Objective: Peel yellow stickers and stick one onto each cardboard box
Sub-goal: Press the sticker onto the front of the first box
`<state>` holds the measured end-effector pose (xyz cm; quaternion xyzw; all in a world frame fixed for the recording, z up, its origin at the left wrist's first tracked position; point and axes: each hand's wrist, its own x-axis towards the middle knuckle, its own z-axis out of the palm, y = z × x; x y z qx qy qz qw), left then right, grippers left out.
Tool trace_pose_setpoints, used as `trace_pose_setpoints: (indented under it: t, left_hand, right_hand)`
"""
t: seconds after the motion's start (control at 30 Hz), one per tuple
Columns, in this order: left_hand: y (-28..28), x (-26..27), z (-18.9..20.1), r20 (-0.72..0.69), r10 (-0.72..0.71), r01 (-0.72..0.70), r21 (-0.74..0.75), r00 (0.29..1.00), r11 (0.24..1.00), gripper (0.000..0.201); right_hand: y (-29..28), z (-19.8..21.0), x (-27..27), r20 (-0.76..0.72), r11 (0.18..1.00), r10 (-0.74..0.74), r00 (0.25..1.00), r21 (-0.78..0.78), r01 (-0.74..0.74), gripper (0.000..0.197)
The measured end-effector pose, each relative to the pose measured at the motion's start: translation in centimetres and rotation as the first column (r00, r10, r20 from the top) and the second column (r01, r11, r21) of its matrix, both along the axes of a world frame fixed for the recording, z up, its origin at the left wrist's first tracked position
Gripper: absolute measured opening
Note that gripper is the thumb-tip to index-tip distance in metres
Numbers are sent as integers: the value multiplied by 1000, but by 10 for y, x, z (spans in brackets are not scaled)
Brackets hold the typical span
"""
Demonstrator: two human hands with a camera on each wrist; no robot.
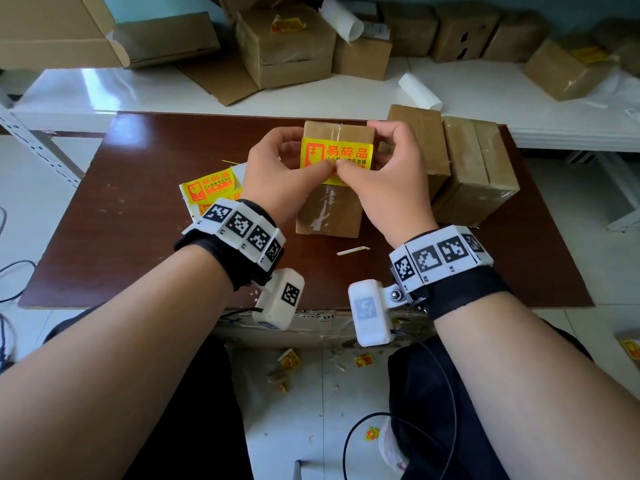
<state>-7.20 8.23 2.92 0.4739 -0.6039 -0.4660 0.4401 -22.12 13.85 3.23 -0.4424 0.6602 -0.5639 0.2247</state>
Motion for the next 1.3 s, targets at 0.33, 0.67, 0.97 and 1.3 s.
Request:
trace_pose_setpoints:
  t: [0.33, 0.67, 0.97, 1.3]
  left_hand:
    - [0, 2, 1, 69, -5, 6, -17, 998, 1000, 49]
    - [1, 3, 2, 99, -11, 15, -34, 995, 999, 44]
    - [0, 1, 2, 80, 8, -6, -22, 997, 1000, 39]
    - [-1, 1, 1, 51, 12, -11, -21, 999, 1000, 31]
  right_hand:
    - [1, 0, 1, -48, 1000, -4, 999, 23, 5, 64]
    - [3, 0, 6, -57, 999, -24, 998, 20, 25, 66]
    - [4, 4, 2, -30, 1000, -23, 999, 4, 23, 60]
    - [3, 3, 2, -7, 1000, -6, 1000, -4, 6, 57]
